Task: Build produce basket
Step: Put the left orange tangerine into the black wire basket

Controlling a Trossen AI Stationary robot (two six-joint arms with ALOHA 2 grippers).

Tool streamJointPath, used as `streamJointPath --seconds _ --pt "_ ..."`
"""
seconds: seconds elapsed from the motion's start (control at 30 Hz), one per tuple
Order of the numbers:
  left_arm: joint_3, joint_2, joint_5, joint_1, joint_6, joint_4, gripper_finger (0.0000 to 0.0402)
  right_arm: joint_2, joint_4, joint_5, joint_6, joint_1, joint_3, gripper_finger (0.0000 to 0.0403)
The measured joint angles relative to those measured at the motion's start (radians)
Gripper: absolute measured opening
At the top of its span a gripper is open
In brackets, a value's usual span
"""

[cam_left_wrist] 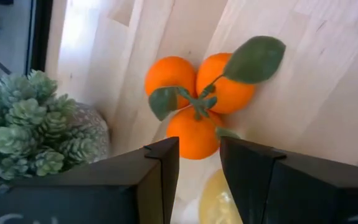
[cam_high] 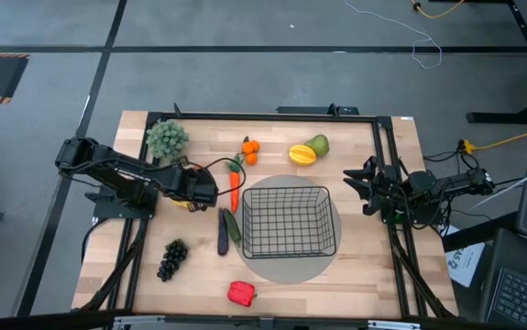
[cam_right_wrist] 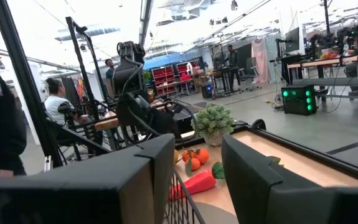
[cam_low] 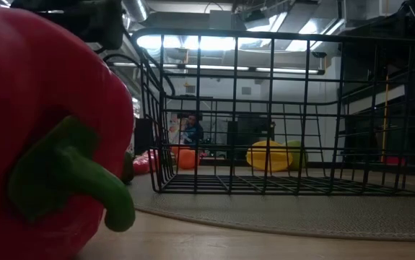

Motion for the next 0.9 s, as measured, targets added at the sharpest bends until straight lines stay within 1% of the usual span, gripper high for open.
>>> streamJointPath --seconds 0.1,0.2,0.4,0.6,0.8,0.9 --pt "0.0 0.001 0.03 0.016 -0.018 0.01 0.0111 0.0 0.0 0.0 -0.001 0.0 0.0 0.0131" --pt "0.0 0.004 0.03 0.029 -0.017 0.024 0.0123 0.0 0.0 0.0 -0.001 0.0 0.0 0.0131" --pt "0.0 0.004 0.029 0.054 0.036 0.044 0.0148 0.0 0.0 0.0 -0.001 0.0 0.0 0.0131" --pt "0.0 0.01 0.021 0.089 0.042 0.104 0.0151 0.0 0.0 0.0 -0.001 0.0 0.0 0.0131" --pt "-0.001 0.01 0.024 0.107 0.047 0.106 0.0151 0.0 0.0 0.0 -0.001 0.0 0.0 0.0131" --pt "-0.001 0.01 0.043 0.113 0.047 0.106 0.0151 0.0 0.0 0.0 -0.001 0.0 0.0 0.0131"
